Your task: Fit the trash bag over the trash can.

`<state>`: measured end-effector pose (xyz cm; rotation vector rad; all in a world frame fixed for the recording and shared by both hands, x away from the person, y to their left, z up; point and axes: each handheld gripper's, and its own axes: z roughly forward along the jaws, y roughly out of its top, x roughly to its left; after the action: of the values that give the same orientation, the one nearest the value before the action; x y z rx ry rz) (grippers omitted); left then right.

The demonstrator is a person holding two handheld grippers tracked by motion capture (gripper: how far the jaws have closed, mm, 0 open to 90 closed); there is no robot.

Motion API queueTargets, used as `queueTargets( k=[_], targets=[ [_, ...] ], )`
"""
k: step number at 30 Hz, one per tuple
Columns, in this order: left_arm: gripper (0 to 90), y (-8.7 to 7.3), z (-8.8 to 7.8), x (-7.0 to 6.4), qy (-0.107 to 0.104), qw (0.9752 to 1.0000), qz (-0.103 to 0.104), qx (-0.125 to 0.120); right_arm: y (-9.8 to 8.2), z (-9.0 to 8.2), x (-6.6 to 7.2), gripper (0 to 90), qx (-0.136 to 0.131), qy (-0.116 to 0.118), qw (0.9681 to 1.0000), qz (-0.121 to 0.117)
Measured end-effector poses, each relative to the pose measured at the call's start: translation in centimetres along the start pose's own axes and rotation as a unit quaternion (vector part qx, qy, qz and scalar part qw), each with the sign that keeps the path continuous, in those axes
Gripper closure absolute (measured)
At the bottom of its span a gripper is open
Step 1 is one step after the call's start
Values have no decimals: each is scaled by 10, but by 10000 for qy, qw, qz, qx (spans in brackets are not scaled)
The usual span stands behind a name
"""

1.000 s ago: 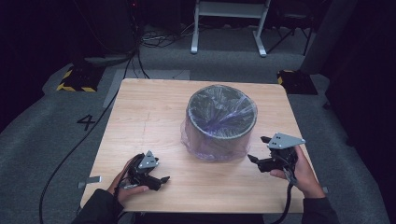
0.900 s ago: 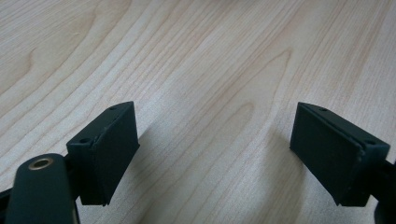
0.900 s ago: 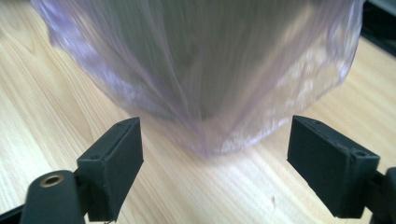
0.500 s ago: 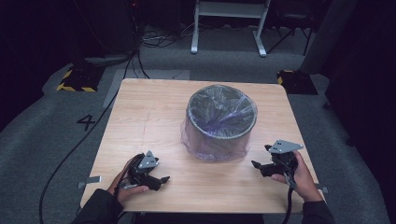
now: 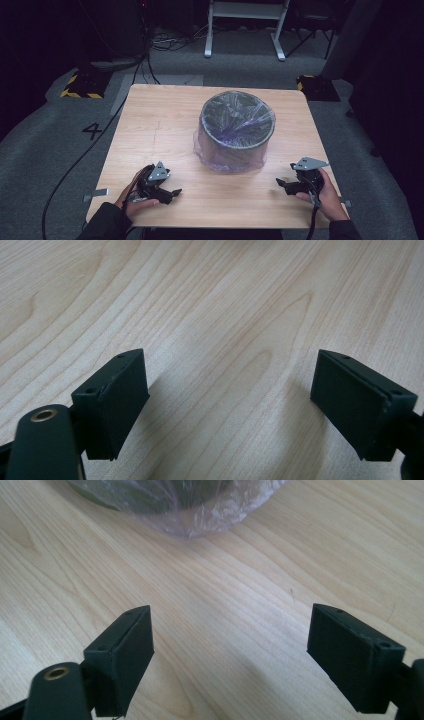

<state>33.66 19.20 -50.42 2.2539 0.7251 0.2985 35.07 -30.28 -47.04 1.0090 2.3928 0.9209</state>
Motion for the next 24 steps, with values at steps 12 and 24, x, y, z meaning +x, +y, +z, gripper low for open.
queueTargets(
  k=[12, 24],
  targets=[
    [149, 0, 0, 0, 0, 10000, 1, 2, -28, 4, -4, 182, 166, -46, 9996, 238],
    [148, 0, 0, 0, -3, 10000, -10, 0, -48, 1, -9, 174, -275, -104, 9970, 713]
  ],
)
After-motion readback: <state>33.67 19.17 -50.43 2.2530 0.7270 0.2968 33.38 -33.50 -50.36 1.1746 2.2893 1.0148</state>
